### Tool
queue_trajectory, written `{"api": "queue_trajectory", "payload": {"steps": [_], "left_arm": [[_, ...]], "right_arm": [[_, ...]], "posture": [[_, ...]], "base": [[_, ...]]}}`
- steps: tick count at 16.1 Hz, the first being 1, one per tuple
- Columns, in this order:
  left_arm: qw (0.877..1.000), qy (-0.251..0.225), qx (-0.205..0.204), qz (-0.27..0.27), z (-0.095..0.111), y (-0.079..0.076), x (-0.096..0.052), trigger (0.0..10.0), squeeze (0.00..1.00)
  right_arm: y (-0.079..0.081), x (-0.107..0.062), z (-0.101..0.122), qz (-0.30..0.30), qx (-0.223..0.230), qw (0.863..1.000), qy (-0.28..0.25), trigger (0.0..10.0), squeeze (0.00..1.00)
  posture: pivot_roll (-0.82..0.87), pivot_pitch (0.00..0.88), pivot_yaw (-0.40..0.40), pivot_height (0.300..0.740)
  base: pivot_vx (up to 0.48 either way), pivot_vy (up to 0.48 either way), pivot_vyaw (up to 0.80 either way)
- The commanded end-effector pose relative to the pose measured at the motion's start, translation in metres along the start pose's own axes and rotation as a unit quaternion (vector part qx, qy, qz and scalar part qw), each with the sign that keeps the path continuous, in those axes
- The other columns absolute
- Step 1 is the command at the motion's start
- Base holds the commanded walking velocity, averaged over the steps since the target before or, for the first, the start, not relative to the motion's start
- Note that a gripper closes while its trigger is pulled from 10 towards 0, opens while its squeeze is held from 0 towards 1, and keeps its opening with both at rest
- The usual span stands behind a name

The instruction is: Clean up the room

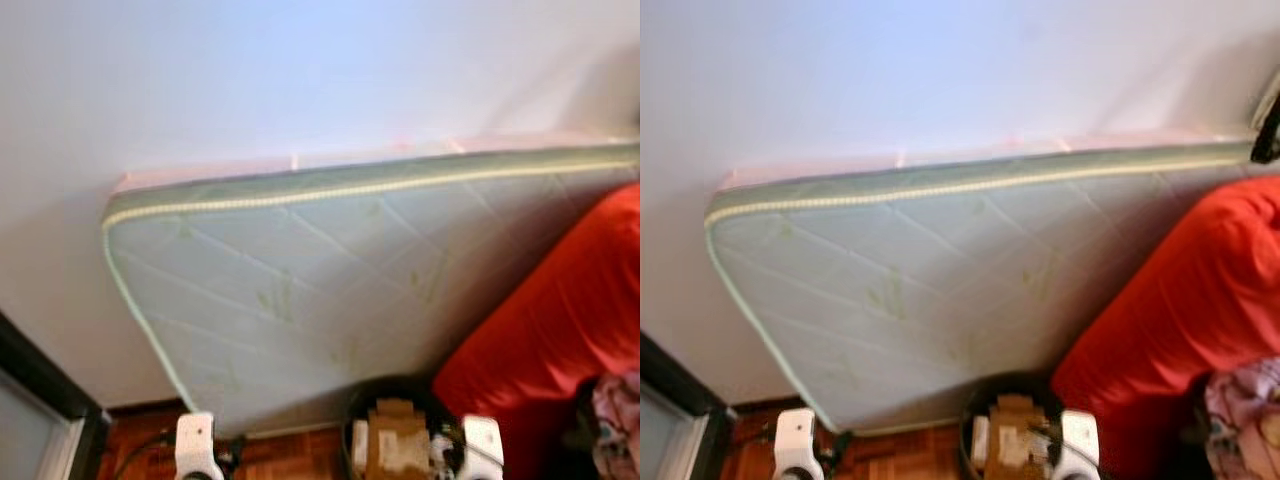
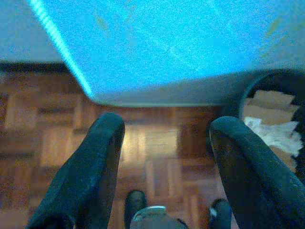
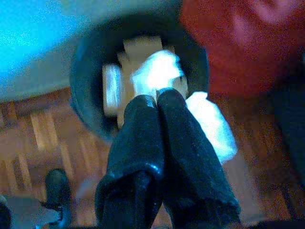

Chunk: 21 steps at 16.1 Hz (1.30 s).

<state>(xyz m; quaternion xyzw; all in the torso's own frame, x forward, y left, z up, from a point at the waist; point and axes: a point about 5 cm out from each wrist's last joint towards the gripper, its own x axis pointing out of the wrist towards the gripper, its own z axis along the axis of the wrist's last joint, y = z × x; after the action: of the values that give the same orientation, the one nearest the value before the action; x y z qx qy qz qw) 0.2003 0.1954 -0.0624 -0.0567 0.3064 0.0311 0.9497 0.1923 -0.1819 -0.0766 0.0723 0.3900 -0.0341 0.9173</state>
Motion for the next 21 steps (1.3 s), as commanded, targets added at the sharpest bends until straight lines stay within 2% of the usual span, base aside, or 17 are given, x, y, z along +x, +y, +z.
{"api": "queue_trajectory", "payload": {"steps": [1, 7, 9, 11, 12, 14, 18, 21], "left_arm": [[1.0, -0.005, 0.003, 0.003, -0.001, 0.004, -0.002, 10.0, 0.0], [0.998, -0.067, 0.001, 0.003, 0.016, 0.002, -0.003, 10.0, 0.0], [0.994, -0.113, 0.0, 0.003, 0.031, 0.003, -0.004, 10.0, 0.0], [0.988, -0.151, -0.002, 0.004, 0.046, 0.001, -0.005, 10.0, 0.0], [0.984, -0.177, -0.004, 0.005, 0.056, 0.0, -0.006, 10.0, 0.0], [0.979, -0.204, -0.004, 0.009, 0.066, 0.0, -0.009, 10.0, 0.0], [0.971, -0.239, 0.002, 0.02, 0.076, 0.003, -0.022, 10.0, 0.0], [0.965, -0.259, -0.003, 0.045, 0.086, 0.016, -0.031, 10.0, 0.0]], "right_arm": [[0.011, 0.002, 0.005, 0.014, 0.007, 1.0, -0.011, 10.0, 0.0], [0.016, 0.005, 0.022, 0.027, 0.026, 0.998, -0.056, 10.0, 0.0], [0.018, 0.007, 0.038, 0.035, 0.032, 0.994, -0.098, 10.0, 0.0], [0.031, 0.012, 0.079, 0.05, 0.03, 0.986, -0.157, 10.0, 0.0], [0.033, 0.013, 0.091, 0.053, 0.034, 0.982, -0.178, 10.0, 0.0], [0.035, 0.012, 0.103, 0.062, 0.041, 0.977, -0.201, 10.0, 0.0], [0.036, 0.011, 0.108, 0.065, 0.034, 0.974, -0.213, 10.0, 0.0], [0.033, 0.011, 0.105, 0.055, 0.038, 0.975, -0.211, 10.0, 0.0]], "posture": [[0.07, 0.029, -0.034, 0.74], [0.08, 0.071, -0.043, 0.74], [0.08, 0.093, -0.044, 0.74], [0.07, 0.108, -0.044, 0.74], [0.07, 0.115, -0.046, 0.74], [0.07, 0.123, -0.049, 0.74], [0.07, 0.138, -0.051, 0.74], [0.07, 0.148, -0.056, 0.73]], "base": [[0.277, 0.0, 0.0], [0.0, 0.0, 0.0], [0.0, 0.0, 0.0], [0.0, 0.0, 0.0], [0.0, 0.0, 0.0], [0.0, 0.0, 0.0], [0.0, 0.0, 0.0], [0.0, 0.0, 0.0]]}}
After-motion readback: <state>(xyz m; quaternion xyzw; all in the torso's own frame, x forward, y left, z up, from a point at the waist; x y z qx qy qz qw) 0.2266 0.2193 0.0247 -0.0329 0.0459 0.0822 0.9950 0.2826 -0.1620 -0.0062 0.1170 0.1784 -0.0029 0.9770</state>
